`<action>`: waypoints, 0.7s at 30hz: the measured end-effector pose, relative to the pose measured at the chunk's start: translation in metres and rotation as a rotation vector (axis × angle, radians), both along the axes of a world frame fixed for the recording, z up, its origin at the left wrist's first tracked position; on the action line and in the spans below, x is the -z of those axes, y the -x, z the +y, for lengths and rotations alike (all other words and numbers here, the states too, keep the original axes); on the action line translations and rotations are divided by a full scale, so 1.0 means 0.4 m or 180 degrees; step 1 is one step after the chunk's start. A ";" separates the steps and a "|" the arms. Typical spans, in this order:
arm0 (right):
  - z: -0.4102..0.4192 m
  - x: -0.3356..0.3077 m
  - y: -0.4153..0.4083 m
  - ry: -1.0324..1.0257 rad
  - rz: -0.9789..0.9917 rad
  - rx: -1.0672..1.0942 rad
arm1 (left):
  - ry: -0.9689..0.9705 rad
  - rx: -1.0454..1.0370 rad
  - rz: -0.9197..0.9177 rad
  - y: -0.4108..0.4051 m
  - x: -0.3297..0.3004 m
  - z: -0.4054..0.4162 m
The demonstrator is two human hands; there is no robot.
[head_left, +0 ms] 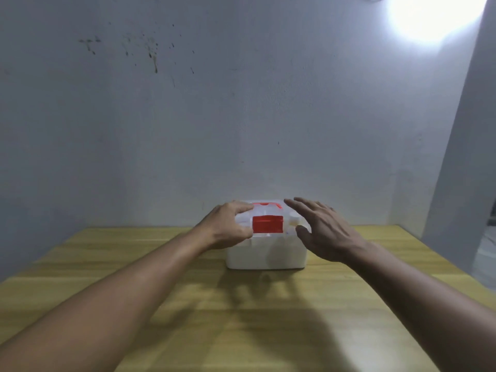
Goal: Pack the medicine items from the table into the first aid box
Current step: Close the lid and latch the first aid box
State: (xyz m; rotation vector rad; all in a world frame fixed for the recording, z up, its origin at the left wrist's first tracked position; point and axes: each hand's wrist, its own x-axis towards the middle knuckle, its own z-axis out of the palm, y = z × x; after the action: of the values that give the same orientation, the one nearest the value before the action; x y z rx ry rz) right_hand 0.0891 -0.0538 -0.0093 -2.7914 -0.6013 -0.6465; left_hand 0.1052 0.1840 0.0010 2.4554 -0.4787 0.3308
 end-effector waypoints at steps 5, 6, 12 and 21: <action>0.028 0.023 0.014 -0.0130 0.0130 0.0119 | -0.0093 -0.0076 -0.0284 0.027 0.037 -0.031; 0.035 0.028 0.012 -0.0179 0.0146 0.0110 | -0.0059 -0.0075 -0.0351 0.029 0.042 -0.036; 0.055 0.042 0.007 -0.0352 -0.0012 0.0007 | 0.0080 -0.0020 -0.0243 0.033 0.054 -0.025; 0.059 0.075 -0.009 -0.0057 -0.0360 0.0238 | -0.0264 -0.0492 -0.0730 0.009 0.076 -0.044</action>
State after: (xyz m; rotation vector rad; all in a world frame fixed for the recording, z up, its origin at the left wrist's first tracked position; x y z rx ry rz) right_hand 0.0926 -0.0304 -0.0394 -2.7868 -0.5109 -0.8253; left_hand 0.1017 0.1662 -0.0294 2.5539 -0.4048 0.6745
